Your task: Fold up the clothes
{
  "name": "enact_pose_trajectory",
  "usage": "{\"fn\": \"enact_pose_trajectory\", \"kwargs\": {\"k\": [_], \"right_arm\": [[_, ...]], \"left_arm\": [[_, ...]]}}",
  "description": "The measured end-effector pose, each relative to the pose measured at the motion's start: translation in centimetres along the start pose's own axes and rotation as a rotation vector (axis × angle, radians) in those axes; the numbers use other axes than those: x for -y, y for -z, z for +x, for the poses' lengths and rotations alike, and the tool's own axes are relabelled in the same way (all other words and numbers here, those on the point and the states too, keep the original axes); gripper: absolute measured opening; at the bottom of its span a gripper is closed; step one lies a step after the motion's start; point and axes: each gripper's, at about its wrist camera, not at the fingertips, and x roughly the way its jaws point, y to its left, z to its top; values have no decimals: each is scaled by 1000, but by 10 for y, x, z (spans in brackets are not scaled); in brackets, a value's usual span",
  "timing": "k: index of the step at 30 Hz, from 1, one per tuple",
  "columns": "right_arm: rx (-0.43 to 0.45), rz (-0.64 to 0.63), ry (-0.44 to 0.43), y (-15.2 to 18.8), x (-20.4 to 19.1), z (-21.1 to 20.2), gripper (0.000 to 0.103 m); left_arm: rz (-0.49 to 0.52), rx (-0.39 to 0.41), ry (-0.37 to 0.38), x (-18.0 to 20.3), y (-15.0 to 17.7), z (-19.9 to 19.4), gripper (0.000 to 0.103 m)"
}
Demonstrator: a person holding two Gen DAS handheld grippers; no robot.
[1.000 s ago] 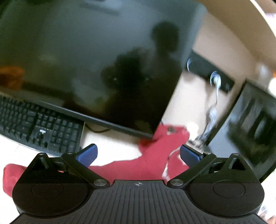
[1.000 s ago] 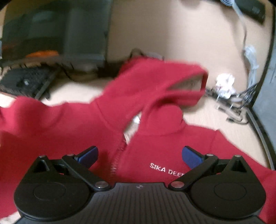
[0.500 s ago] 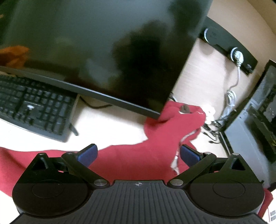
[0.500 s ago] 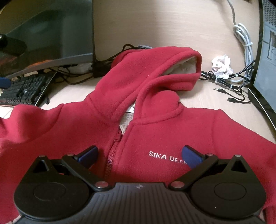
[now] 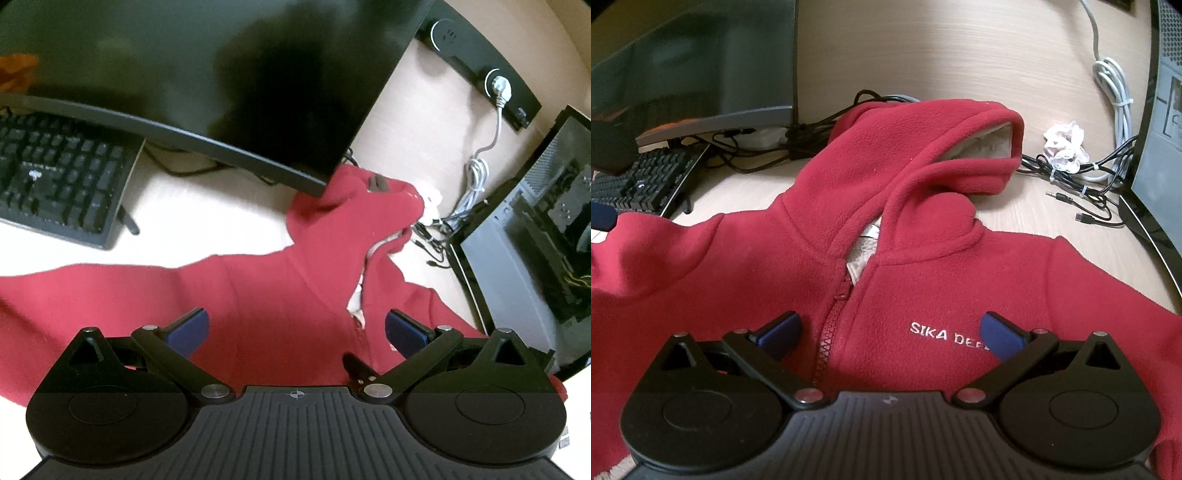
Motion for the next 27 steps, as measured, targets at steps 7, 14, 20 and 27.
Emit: {"fn": "enact_pose_trajectory", "kwargs": {"k": [7, 14, 20, 27], "right_arm": [[1, 3, -2, 0, 0, 0, 103], [1, 4, -2, 0, -1, 0, 103], [1, 2, 0, 0, -1, 0, 103], [1, 2, 1, 0, -1, 0, 103]], "left_arm": [[-2, 5, -4, -8, 0, -12, 103], [-7, 24, 15, -16, -6, -21, 103], [126, 5, 252, 20, 3, -24, 103], [44, 155, 197, 50, -17, -18, 103]]}}
